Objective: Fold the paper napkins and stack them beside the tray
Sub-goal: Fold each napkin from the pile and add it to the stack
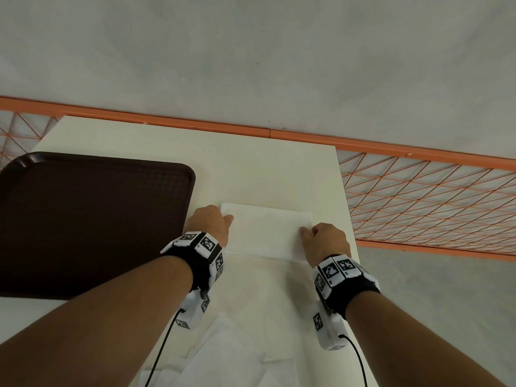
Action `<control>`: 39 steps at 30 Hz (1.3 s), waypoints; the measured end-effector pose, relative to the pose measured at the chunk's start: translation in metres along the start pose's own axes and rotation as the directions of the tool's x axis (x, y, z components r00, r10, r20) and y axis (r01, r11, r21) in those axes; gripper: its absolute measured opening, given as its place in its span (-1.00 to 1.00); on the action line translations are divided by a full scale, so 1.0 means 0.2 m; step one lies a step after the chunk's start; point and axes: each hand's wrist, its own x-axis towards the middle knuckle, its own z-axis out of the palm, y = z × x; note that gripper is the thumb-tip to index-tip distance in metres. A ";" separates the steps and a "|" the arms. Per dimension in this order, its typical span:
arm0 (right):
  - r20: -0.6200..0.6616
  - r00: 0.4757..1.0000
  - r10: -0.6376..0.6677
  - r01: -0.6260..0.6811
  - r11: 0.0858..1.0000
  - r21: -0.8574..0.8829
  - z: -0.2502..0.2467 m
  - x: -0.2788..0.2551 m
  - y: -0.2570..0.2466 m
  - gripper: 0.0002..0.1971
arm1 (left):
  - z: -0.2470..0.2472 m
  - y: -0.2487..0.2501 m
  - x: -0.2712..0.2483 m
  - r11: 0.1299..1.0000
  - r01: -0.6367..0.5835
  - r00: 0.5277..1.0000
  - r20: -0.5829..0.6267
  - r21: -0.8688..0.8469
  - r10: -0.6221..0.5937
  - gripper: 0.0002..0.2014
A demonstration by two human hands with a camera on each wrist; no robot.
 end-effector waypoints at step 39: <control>0.391 0.898 -0.201 0.219 0.976 -0.002 0.22 -1.10 0.39 -0.68 | 0.23 -0.45 -1.10 0.805 -0.593 0.746 0.374 -0.004 0.551 -0.48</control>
